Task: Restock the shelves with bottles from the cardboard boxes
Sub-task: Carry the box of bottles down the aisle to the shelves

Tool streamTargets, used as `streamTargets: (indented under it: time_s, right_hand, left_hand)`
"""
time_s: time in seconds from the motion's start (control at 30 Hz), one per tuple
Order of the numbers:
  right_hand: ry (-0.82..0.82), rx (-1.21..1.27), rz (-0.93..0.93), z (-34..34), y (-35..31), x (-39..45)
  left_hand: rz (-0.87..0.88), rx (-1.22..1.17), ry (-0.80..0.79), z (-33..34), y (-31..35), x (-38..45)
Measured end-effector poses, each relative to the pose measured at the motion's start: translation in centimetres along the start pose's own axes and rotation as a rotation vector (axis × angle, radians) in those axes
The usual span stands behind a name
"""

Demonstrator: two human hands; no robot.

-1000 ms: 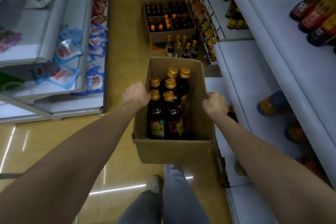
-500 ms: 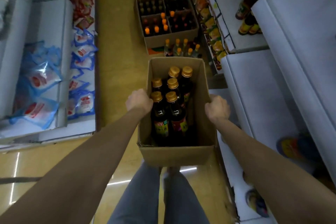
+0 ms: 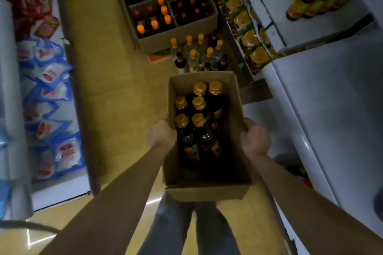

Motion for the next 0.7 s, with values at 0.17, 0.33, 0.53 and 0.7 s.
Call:
streamTargets:
  time_s: [0.17, 0.33, 0.53, 0.7]
  right_hand:
    - [0.03, -0.005, 0.0, 6.1, 1.8, 7.3]
    - [0.067, -0.011, -0.014, 11.1, 2.6, 14.1]
    - [0.092, 0.009, -0.032, 16.2, 3.3, 20.1]
    - [0.103, 0.044, 0.003, 20.1, 3.6, 22.6]
  left_hand:
    - [-0.007, -0.03, 0.038, 6.5, -1.2, 6.5]
    - [0.021, -0.069, 0.051, 12.2, -1.7, 12.8]
    - [0.032, -0.112, 0.067, 17.2, -2.1, 18.8]
    - [0.07, -0.099, 0.093, 19.9, -2.3, 21.5]
Point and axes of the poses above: each hand's wrist, its own x-axis towards the middle knuckle, its own z-axis out of the palm, y = z × x, the point moved 7 cm from there along x, towards the middle knuckle, and after that the axes turned 13 degrees about -x, right-handed, at the moved point
